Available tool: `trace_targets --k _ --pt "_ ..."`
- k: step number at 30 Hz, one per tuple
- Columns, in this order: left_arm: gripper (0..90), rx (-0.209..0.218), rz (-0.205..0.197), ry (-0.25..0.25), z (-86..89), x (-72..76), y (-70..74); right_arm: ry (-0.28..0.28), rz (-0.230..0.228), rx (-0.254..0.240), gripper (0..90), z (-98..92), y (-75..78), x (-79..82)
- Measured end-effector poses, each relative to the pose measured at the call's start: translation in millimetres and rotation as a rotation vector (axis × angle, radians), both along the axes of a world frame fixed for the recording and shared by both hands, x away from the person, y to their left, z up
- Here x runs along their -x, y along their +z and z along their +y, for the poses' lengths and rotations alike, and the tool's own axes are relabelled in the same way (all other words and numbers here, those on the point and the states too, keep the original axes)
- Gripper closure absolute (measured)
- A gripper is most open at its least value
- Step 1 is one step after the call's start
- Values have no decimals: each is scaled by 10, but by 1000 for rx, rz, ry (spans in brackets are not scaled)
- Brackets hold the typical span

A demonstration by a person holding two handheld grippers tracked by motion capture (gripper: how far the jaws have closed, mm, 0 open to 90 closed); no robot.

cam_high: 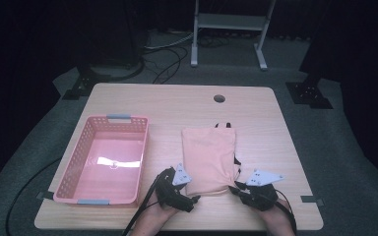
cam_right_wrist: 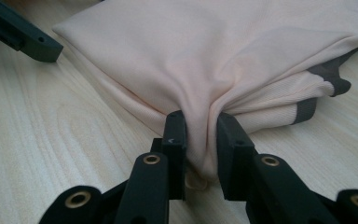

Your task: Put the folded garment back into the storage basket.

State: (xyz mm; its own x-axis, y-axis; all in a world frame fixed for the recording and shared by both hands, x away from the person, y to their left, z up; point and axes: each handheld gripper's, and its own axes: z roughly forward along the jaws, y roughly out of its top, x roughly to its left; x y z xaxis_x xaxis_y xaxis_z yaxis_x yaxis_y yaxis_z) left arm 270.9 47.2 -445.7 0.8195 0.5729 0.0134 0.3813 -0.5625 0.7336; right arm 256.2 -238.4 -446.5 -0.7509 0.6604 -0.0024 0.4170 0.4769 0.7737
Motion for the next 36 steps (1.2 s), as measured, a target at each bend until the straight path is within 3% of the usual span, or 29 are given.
trace_targets --k 2,5,7,13,18,27,36 --pt "122 2 -4 3 -3 2 4 0 0 0 755 -1 0 -1" --pt "235 16 -14 1 -5 19 9 0 1 -1 755 -1 0 -2" --pt "244 20 -16 -4 -12 24 9 1 0 -1 755 -1 0 -1" --pt "410 34 -27 -14 6 42 16 1 0 -1 755 -1 0 -1" --pt "462 37 -31 -16 9 45 17 1 1 -1 756 -1 0 -2" --pt "723 46 -39 12 -3 56 19 -1 2 -4 766 4 0 -6" --pt "785 47 -41 44 -45 56 21 -10 21 -18 786 0 2 -23"
